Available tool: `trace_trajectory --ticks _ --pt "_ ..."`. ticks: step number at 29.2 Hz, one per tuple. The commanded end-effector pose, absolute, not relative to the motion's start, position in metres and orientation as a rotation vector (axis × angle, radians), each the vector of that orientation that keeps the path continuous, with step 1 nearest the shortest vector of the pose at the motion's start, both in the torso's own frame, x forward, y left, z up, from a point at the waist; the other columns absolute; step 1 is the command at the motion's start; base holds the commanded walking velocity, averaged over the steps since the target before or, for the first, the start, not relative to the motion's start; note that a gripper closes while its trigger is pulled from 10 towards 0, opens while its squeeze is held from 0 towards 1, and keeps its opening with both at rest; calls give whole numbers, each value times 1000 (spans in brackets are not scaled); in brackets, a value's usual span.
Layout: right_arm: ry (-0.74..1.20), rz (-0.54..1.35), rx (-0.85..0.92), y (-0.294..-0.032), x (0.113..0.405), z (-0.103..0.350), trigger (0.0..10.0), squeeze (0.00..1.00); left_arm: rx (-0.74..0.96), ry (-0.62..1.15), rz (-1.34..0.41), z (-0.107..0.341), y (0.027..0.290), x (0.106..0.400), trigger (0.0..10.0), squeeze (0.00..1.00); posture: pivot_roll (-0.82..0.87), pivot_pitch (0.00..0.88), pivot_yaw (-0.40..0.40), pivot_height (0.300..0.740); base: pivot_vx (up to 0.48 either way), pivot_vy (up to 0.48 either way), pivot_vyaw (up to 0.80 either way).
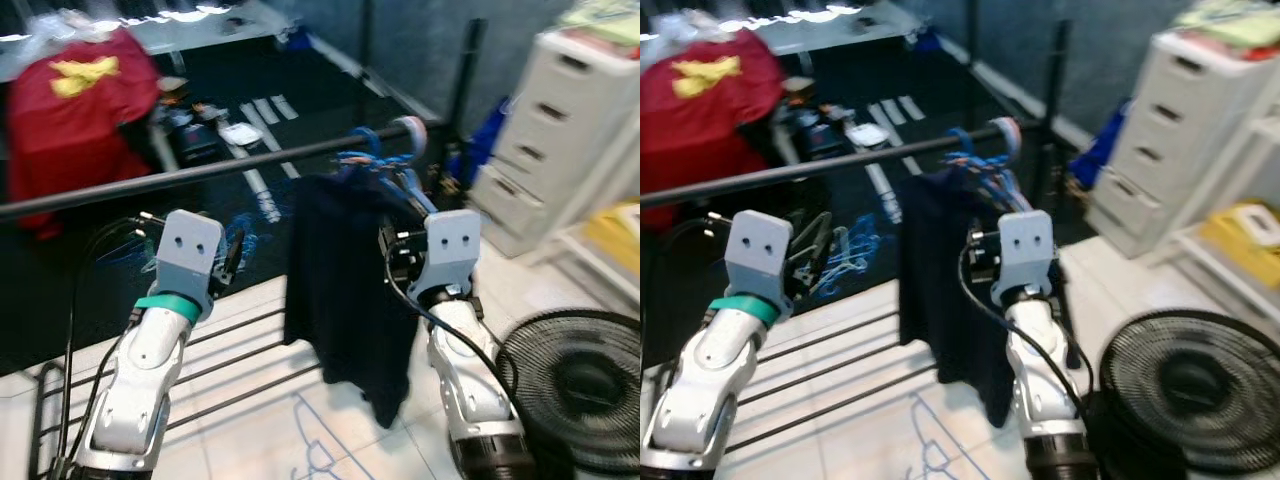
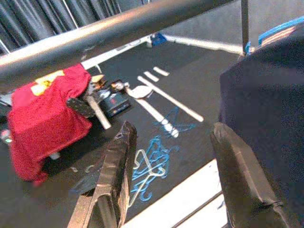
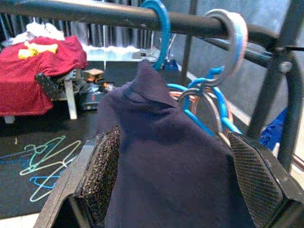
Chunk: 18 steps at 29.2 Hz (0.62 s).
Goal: Hang hanger
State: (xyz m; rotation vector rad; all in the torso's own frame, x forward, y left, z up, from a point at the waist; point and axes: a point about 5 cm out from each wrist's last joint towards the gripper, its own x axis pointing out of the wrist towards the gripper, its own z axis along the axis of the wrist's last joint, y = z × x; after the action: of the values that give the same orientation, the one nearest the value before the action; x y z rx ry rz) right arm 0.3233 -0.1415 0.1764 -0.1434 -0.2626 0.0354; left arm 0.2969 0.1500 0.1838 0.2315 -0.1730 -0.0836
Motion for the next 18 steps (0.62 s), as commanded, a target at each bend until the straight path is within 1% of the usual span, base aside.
trace_trajectory --ticks 1,11,14,15,18 --pt "-253 35 -142 -140 322 175 10000 0 250 -150 -70 178 155 296 10000 0 -35 24 95 740 0 0 800" --pt "-250 32 -148 -142 323 177 10000 0 251 -142 -73 176 153 295 10000 0 -36 36 91 740 0 0 800" --pt "-280 24 -169 -146 326 186 10000 0 252 -142 -72 176 153 296 10000 0 -33 39 92 740 0 0 800" --pt "-333 -10 -194 -153 329 202 10000 0 252 -143 -71 177 153 296 10000 0 -31 39 89 740 0 0 781" --pt "-371 -34 -211 -158 331 213 10000 0 253 -144 -71 177 153 296 10000 0 -30 39 88 740 0 0 781"
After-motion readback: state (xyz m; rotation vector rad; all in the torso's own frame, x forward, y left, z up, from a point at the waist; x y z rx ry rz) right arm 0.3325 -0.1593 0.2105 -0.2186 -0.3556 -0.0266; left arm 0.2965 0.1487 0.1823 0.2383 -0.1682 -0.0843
